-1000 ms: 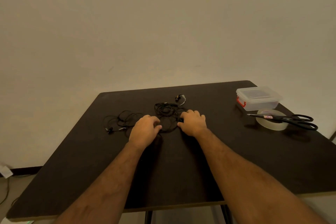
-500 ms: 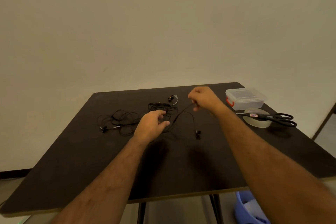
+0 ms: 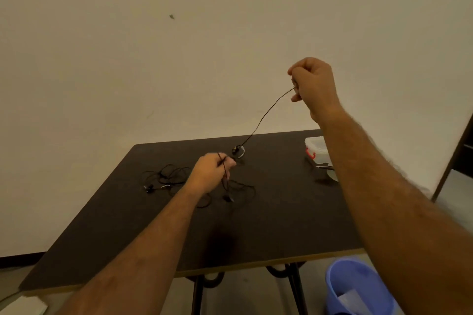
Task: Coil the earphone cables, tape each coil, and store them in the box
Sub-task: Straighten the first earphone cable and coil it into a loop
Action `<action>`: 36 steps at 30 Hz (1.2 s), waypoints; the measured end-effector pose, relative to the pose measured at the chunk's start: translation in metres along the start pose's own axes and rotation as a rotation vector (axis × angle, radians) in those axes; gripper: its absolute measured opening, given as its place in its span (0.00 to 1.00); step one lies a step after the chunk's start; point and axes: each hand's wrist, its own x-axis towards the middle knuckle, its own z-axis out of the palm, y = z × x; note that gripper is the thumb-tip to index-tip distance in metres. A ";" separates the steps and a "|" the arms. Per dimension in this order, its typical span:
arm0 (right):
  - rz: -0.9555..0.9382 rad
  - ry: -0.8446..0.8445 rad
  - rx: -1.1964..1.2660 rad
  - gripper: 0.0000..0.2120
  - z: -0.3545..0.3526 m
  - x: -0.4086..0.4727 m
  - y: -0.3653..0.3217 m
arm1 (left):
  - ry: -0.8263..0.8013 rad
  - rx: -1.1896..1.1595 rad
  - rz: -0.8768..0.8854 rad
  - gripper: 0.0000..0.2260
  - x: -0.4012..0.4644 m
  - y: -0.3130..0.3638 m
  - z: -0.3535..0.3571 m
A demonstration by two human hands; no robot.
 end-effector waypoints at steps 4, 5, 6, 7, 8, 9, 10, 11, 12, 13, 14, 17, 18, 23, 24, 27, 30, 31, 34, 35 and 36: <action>0.124 -0.286 -0.379 0.07 0.001 -0.017 0.034 | 0.014 0.159 0.066 0.11 0.015 0.041 -0.027; 0.136 -0.386 -0.461 0.07 0.004 -0.024 0.040 | -0.008 0.236 0.095 0.10 0.020 0.055 -0.033; 0.143 -0.467 -0.524 0.07 0.007 -0.031 0.046 | -0.035 0.309 0.127 0.10 0.024 0.067 -0.036; 0.159 -0.516 -0.561 0.07 0.010 -0.036 0.051 | -0.063 0.368 0.152 0.11 0.028 0.079 -0.040; 0.182 -0.544 -0.580 0.07 0.013 -0.039 0.054 | -0.086 0.409 0.173 0.10 0.032 0.089 -0.042; 0.196 -0.565 -0.591 0.07 0.014 -0.042 0.054 | -0.102 0.437 0.189 0.10 0.035 0.098 -0.045; 0.201 -0.585 -0.602 0.08 0.015 -0.042 0.050 | -0.111 0.464 0.210 0.10 0.037 0.107 -0.048; 0.198 -0.598 -0.604 0.09 0.015 -0.041 0.043 | -0.115 0.494 0.230 0.09 0.038 0.116 -0.050; 0.199 -0.596 -0.599 0.10 0.014 -0.039 0.034 | -0.118 0.530 0.243 0.09 0.040 0.124 -0.053; 0.198 -0.599 -0.591 0.11 0.012 -0.038 0.023 | -0.120 0.572 0.250 0.09 0.042 0.132 -0.057; 0.193 -0.605 -0.609 0.13 0.010 -0.034 0.012 | -0.120 0.617 0.254 0.08 0.044 0.139 -0.061; 0.105 -0.501 -0.568 0.15 0.007 -0.023 -0.017 | -0.104 0.714 0.264 0.07 0.048 0.156 -0.077; 0.110 -0.450 -0.451 0.15 0.007 -0.021 -0.024 | -0.086 0.732 0.272 0.07 0.048 0.162 -0.083; 0.049 -0.580 -0.090 0.31 0.012 -0.017 -0.049 | 0.016 0.714 0.341 0.05 0.042 0.194 -0.108; 0.052 -0.592 -0.066 0.33 0.013 -0.014 -0.051 | 0.023 0.675 0.348 0.04 0.040 0.197 -0.112; 0.117 -0.701 -0.091 0.23 0.011 -0.010 -0.058 | 0.048 0.523 0.346 0.04 0.035 0.190 -0.122; 0.057 -0.703 -0.162 0.07 0.010 -0.012 -0.060 | 0.015 0.370 0.307 0.12 0.027 0.178 -0.126; 0.019 -0.678 -0.195 0.07 0.010 -0.014 -0.063 | -0.006 0.304 0.297 0.13 0.024 0.175 -0.126; -0.085 -0.567 -0.268 0.06 0.003 -0.014 -0.071 | -0.074 0.159 0.265 0.12 0.014 0.166 -0.129; -0.096 -0.504 -0.280 0.06 -0.001 -0.013 -0.072 | -0.108 0.133 0.245 0.13 0.011 0.163 -0.132; -0.098 -0.427 -0.293 0.06 -0.005 -0.010 -0.072 | -0.135 0.113 0.222 0.13 0.008 0.160 -0.136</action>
